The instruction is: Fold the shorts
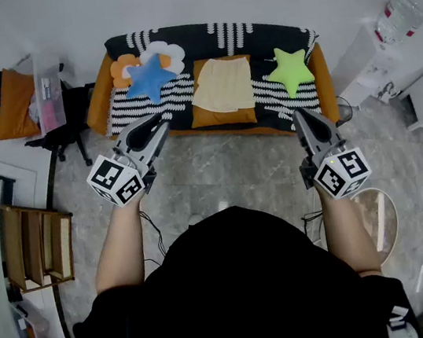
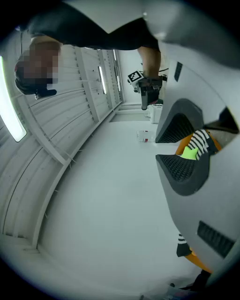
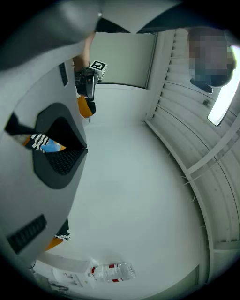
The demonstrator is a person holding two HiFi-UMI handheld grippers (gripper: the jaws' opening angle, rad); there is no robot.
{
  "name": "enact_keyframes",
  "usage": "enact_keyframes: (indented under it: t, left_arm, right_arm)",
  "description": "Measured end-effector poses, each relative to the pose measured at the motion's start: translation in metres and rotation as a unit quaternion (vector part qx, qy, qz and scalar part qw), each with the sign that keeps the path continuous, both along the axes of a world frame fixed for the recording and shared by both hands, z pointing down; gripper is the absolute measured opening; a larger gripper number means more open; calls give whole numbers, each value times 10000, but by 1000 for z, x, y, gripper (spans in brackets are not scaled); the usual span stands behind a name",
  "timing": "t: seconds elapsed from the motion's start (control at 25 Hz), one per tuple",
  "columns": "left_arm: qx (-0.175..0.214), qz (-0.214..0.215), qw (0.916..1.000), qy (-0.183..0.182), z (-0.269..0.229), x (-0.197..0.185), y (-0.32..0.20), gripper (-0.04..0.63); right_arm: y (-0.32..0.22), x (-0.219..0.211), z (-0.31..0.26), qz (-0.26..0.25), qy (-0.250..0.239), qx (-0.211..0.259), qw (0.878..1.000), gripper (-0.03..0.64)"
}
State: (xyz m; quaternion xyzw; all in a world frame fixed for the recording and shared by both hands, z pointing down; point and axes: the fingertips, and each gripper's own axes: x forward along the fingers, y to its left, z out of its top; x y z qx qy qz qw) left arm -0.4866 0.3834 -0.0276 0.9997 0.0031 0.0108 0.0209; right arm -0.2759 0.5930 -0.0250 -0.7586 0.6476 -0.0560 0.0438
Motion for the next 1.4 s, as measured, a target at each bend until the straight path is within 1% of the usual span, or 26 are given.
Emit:
enact_keyframes:
  t: [0.16, 0.28, 0.48, 0.56, 0.68, 0.8, 0.88, 1.04, 1.4]
  left_arm:
    - [-49, -72, 10000, -38, -5, 16, 9, 95]
    - [-99, -55, 9999, 33, -7, 28, 15, 95]
    - [-27, -75, 10000, 5, -7, 45, 20, 98]
    - [-46, -104, 9999, -12, -9, 52, 23, 113]
    - [-76, -113, 9999, -34, -8, 59, 28, 169]
    - [-65, -93, 9999, -98, -8, 67, 31, 205]
    - [-62, -79, 9998, -170, -6, 71, 32, 225]
    - [-52, -82, 9997, -238, -4, 78, 29, 247]
    - [-123, -50, 9996, -244, 4, 99, 3, 256]
  right_arm:
    - [6, 17, 1, -40, -27, -29, 10000, 3]
    - [8, 29, 3, -114, -66, -34, 9999, 3]
    - [7, 39, -1, -620, -66, 72, 9980, 17]
    - [8, 44, -2, -700, -19, 45, 9975, 62]
    - [10, 51, 0, -792, 66, -26, 9968, 150]
    - [10, 59, 1, -828, 183, -115, 9963, 194]
    - [11, 64, 1, -813, 198, -135, 9964, 213]
    - [13, 74, 2, -747, 226, -176, 9968, 225]
    - [0, 99, 7, -579, 265, -277, 9976, 227]
